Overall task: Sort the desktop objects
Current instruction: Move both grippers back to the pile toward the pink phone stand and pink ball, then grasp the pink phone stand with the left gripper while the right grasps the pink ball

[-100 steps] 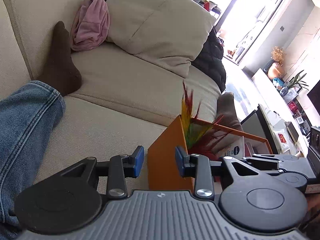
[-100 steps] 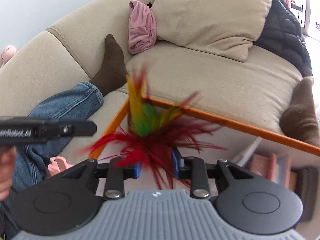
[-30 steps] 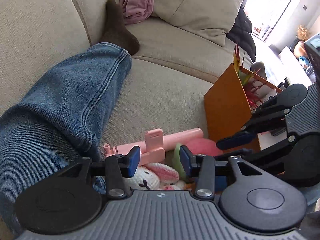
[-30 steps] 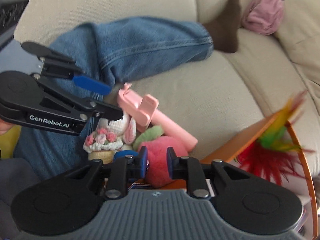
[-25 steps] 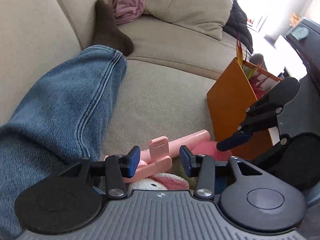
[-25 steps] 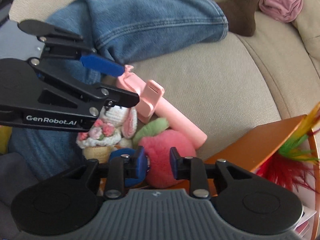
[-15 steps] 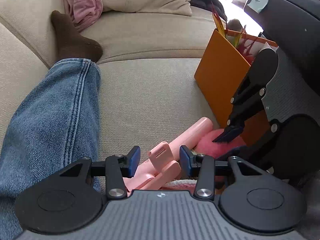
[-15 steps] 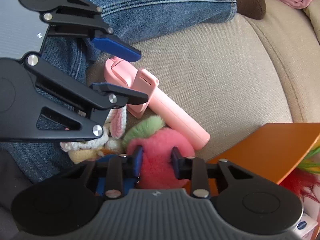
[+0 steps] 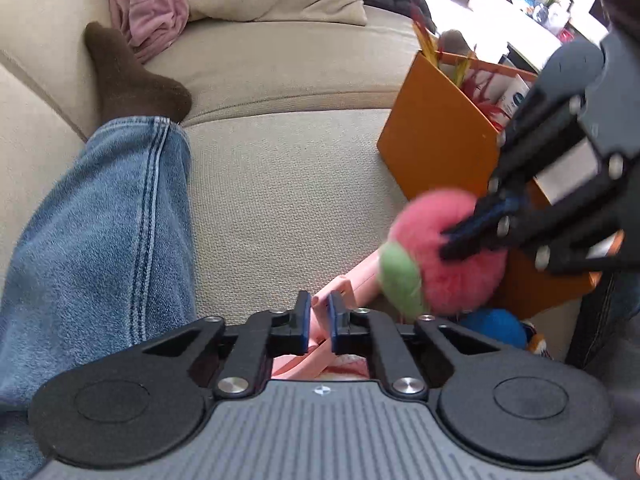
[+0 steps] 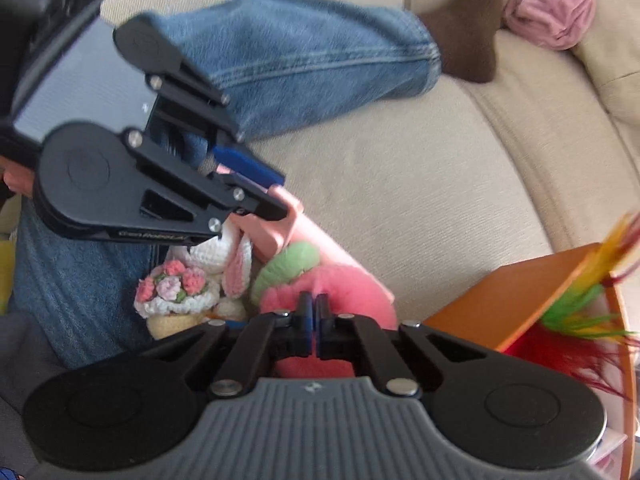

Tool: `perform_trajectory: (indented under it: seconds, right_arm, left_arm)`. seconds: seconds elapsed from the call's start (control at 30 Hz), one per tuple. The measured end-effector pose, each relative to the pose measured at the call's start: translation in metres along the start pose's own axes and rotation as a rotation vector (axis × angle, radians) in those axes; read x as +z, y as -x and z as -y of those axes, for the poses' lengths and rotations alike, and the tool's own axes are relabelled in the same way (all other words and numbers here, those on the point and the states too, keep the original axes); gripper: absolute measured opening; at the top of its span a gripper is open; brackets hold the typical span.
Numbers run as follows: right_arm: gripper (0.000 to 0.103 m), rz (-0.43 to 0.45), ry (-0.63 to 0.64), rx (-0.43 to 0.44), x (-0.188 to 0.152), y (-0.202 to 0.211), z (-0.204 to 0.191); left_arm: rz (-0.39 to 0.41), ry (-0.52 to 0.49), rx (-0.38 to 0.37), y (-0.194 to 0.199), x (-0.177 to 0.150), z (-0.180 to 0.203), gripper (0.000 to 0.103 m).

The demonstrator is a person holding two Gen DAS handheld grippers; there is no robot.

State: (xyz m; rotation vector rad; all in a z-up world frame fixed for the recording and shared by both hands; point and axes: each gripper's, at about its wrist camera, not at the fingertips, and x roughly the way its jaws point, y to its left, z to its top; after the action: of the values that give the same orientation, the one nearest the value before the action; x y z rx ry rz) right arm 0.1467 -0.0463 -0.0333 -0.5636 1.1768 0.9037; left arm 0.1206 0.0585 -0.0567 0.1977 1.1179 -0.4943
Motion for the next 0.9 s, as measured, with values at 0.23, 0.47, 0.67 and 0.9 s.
perform_trajectory:
  seconds: [0.23, 0.47, 0.67, 0.9]
  right_arm:
    - [0.0, 0.167, -0.102, -0.03, -0.006, 0.056, 0.02]
    - [0.0, 0.318, -0.171, -0.101, -0.03, 0.116, 0.027]
    - [0.0, 0.392, -0.253, -0.189, -0.064, 0.157, 0.035]
    - [0.0, 0.38, -0.395, -0.262, -0.115, 0.176, 0.052]
  left_arm:
    - [-0.049, -0.165, 0.013, -0.005, 0.012, 0.017, 0.005]
    - [-0.06, -0.348, 0.017, -0.005, 0.025, 0.034, 0.031]
    - [-0.17, -0.378, -0.054, -0.037, 0.04, 0.02, 0.031]
    - [-0.24, -0.308, -0.134, -0.058, 0.046, 0.007, 0.029]
